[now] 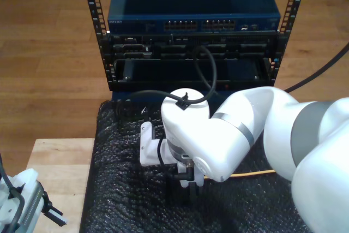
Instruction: Grab the cable and plug it in
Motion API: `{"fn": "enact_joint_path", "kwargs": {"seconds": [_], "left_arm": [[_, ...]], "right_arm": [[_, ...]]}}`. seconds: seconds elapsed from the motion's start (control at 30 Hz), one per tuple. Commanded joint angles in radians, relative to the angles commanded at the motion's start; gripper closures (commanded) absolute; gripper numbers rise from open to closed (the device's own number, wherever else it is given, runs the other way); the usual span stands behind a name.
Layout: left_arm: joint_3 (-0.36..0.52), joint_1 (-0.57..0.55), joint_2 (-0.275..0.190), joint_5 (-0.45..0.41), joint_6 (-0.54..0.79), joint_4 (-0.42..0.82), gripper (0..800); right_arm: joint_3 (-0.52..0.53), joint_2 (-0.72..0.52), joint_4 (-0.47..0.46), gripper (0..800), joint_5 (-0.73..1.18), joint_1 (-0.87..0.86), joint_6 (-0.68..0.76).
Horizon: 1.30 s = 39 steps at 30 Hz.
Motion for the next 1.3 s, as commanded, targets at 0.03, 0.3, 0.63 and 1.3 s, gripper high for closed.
{"fn": "enact_joint_path", "kwargs": {"seconds": [0.03, 0.3, 0.63, 1.3], "left_arm": [[0.0, 0.0, 0.0, 0.0, 0.0, 0.0, 0], [0.0, 0.0, 0.0, 0.002, 0.0, 0.0, 0], [0.0, 0.0, -0.002, 0.002, 0.0, 0.0, 0], [0.0, 0.0, -0.002, 0.002, 0.0, 0.0, 0]], "right_arm": [[0.0, 0.0, -0.002, 91, -0.002, 0.0, 0.0], [0.006, 0.0, -0.015, 141, -0.003, -0.003, 0.0], [0.006, 0.003, -0.054, 222, -0.003, -0.003, 0.006], [0.006, 0.011, -0.055, 351, -0.003, -0.006, 0.006]]}}
